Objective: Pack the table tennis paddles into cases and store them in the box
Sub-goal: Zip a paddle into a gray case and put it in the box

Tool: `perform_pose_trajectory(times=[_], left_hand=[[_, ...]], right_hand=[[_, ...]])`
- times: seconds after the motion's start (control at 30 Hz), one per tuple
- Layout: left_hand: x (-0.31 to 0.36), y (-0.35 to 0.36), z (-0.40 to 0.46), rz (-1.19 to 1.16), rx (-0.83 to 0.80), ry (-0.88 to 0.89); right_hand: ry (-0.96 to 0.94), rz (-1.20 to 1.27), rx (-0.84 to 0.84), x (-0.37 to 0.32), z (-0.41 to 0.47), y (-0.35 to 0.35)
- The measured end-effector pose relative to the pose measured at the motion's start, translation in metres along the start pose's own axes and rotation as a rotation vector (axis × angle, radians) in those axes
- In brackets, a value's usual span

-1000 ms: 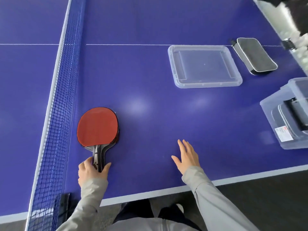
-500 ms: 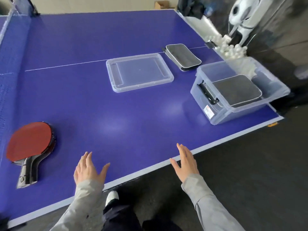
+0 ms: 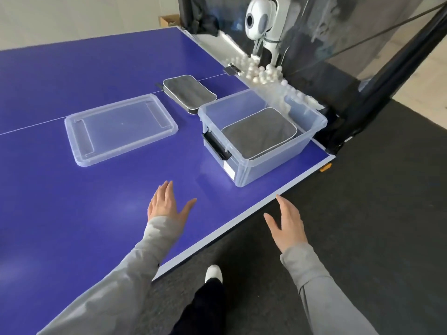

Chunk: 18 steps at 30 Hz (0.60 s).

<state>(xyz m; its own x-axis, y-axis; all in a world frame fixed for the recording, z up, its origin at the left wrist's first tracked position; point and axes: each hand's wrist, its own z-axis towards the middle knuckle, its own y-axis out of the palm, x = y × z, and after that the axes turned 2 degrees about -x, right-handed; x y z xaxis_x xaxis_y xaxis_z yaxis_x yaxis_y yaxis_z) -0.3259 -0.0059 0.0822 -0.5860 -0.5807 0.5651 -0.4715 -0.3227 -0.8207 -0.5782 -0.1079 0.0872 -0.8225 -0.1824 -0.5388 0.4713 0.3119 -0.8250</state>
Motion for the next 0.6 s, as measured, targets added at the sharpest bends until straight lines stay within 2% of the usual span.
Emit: perform_pose_trajectory(times=[0.3,0.47,0.6], left_hand=[[0.076,0.032,0.133,-0.164,0.1,-0.056],[0.109,0.031,0.2,-0.159,0.114,-0.078],[0.132,0.034,0.248,-0.137,0.132,-0.114]], right_hand=[[-0.18,-0.001,0.081,-0.01,0.132,-0.07],[-0.229,0.0,0.079,-0.018,0.19,-0.093],[-0.339,-0.02,0.031,-0.032,0.249,-0.095]])
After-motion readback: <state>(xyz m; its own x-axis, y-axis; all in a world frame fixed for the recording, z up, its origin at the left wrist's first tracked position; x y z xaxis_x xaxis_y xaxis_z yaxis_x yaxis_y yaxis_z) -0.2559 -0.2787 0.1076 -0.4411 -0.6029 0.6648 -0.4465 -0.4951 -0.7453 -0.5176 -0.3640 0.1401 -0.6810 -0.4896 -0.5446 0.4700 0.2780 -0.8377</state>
